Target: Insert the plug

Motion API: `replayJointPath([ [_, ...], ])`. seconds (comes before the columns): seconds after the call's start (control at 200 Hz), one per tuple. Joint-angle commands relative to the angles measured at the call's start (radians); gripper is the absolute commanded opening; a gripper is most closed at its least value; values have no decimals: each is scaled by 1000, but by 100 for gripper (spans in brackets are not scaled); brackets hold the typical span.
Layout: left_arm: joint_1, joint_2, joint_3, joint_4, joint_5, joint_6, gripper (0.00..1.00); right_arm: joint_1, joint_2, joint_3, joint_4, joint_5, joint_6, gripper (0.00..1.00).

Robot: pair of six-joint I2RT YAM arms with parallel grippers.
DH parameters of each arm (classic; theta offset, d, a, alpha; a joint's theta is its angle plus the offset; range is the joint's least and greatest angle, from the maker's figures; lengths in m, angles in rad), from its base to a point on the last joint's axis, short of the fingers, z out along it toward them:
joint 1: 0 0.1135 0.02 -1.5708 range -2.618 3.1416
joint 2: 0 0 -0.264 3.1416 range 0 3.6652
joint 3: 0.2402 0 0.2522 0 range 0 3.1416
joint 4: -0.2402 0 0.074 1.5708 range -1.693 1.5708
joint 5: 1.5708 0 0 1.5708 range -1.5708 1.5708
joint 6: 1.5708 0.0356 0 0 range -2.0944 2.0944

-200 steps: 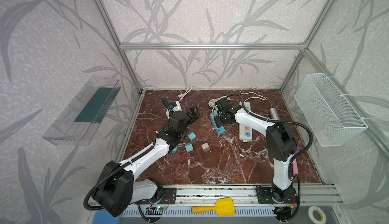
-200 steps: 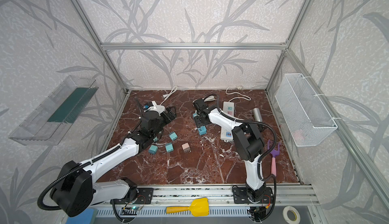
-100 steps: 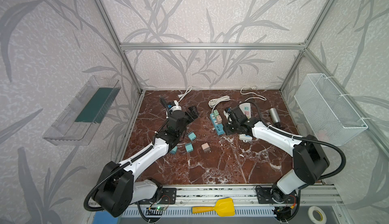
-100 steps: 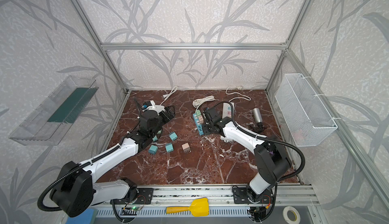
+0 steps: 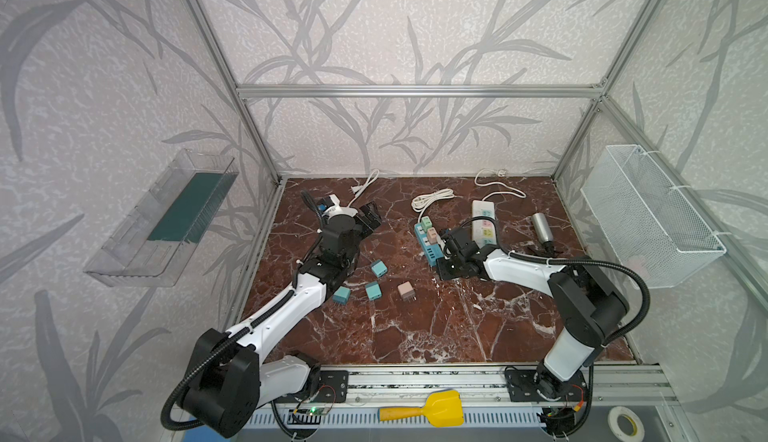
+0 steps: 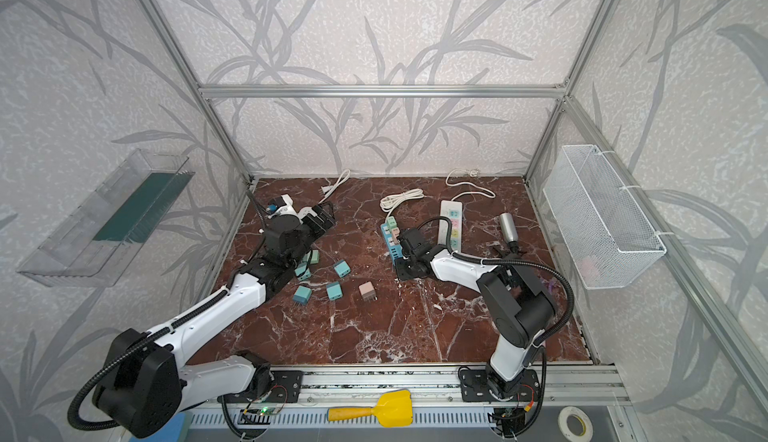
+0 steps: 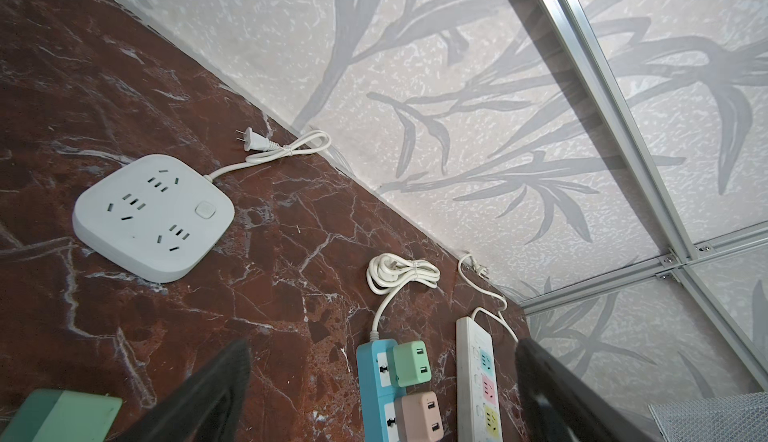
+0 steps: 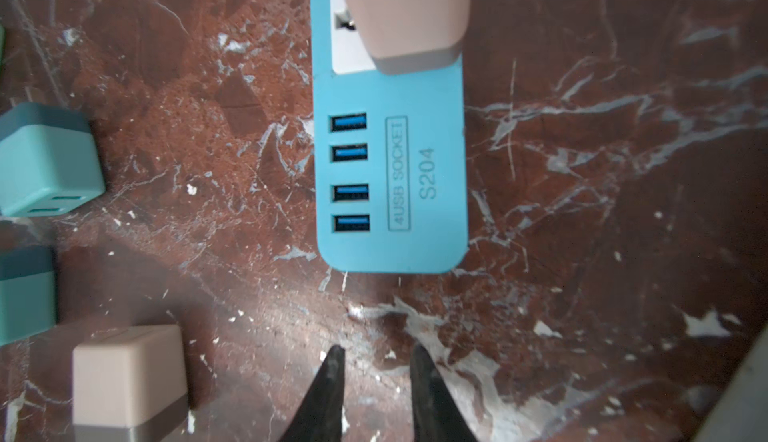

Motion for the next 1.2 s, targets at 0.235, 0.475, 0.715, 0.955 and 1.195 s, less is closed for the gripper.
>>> replayJointPath([
  [0.235, 37, -7, -9, 9, 12, -21, 98, -3, 147, 159, 49, 116, 5, 34],
  [0.475, 74, -2, -9, 12, 31, -45, 98, -32, 249, 286, 66, 140, -2, 37],
  [0.715, 112, 17, -5, 4, 23, -33, 97, -56, 333, 430, 35, 124, -15, 37],
  [0.955, 174, 97, 147, -243, -17, 148, 99, -51, 181, 366, -54, 75, -30, 63],
  [1.195, 275, 306, 373, -498, 0, 373, 99, 21, -91, 117, -41, 82, -68, 80],
])
